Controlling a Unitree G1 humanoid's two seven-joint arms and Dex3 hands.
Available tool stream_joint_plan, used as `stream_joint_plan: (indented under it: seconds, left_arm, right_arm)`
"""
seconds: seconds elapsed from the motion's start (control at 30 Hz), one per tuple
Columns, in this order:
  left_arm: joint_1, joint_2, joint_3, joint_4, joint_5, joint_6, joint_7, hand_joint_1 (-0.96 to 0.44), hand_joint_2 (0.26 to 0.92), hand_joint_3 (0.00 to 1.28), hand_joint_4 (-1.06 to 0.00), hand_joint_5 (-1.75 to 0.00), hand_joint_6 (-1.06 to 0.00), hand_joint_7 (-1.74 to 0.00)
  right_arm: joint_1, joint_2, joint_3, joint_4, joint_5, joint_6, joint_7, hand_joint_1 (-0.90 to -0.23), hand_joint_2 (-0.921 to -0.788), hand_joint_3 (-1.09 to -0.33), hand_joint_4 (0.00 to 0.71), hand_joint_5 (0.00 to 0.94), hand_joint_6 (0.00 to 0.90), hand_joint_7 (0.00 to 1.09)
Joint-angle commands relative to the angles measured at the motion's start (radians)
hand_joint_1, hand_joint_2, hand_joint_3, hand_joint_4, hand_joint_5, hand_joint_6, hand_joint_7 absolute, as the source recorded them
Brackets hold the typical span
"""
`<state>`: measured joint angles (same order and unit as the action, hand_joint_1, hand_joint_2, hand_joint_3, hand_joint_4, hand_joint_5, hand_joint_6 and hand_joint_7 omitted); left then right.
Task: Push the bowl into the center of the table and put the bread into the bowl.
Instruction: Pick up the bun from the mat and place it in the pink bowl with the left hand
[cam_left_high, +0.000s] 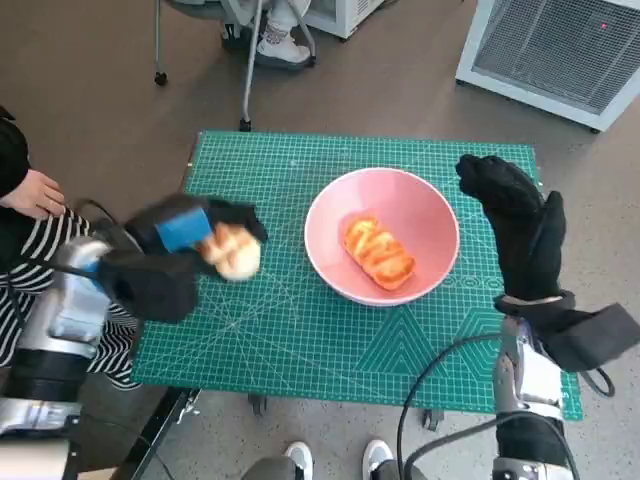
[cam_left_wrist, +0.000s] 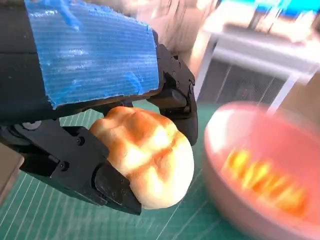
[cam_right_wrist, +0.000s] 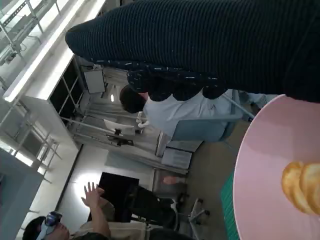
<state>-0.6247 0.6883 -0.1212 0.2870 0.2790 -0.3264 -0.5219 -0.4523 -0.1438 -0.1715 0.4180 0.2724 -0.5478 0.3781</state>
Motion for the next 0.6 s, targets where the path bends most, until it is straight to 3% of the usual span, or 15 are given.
stream_joint_plan:
  seconds: [0.03, 0.33, 0.6]
  left_arm:
    - [-0.045, -0.046, 0.018, -0.091, -0.03, 0.033, 0.019, 0.0, 0.901, 0.02, -0.82, -1.02, -0.68, -1.12]
    - [-0.122, -0.175, -0.038, -0.149, 0.018, 0.063, 0.071, 0.0, 0.897, 0.02, -0.84, -1.02, -0.68, -1.1]
    - [-0.208, -0.285, -0.135, -0.043, 0.091, 0.062, 0.098, 0.0, 0.892, 0.01, -0.86, -0.98, -0.7, -1.09]
  right_arm:
    - [0.011, 0.007, 0.001, 0.009, -0.002, 0.007, -0.005, -0.74, -0.921, -0.811, 0.133, 0.002, 0.0, 0.47]
    - [0.015, 0.011, 0.003, 0.008, 0.001, 0.006, 0.0, -0.746, -0.921, -0.811, 0.132, 0.001, 0.0, 0.47]
    - [0.021, 0.011, 0.001, 0.008, 0.009, 0.005, 0.007, -0.746, -0.921, -0.813, 0.133, 0.002, 0.0, 0.47]
